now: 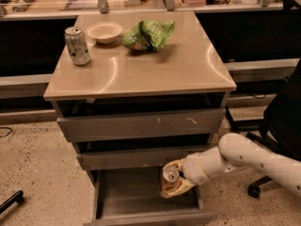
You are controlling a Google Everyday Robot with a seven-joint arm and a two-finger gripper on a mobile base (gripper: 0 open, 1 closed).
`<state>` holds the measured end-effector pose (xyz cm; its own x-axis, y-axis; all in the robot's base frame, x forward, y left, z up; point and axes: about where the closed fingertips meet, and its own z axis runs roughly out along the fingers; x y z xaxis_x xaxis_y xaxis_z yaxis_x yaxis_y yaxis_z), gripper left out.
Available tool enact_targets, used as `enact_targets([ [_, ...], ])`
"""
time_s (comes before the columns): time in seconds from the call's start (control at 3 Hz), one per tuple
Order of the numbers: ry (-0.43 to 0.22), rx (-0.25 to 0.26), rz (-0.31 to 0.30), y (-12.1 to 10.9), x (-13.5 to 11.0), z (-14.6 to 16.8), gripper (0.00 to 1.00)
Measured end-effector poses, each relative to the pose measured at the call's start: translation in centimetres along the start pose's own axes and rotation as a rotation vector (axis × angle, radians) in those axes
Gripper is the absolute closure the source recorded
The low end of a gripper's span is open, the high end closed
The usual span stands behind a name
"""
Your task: Place orange can into bottom drawer
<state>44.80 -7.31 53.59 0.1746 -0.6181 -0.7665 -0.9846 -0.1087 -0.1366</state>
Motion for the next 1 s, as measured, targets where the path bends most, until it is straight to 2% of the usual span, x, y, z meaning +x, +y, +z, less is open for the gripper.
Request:
enact_targets([
  [0.33, -0.011, -0.033, -0.039, -1.0, 5.0, 6.2, 1.00],
  [0.67, -0.039, -0.055, -0.015, -0.1, 5.9, 8.2, 1.00],
  [1.0, -0.037, -0.053, -0.018, -0.2, 5.8, 8.1, 1.00],
])
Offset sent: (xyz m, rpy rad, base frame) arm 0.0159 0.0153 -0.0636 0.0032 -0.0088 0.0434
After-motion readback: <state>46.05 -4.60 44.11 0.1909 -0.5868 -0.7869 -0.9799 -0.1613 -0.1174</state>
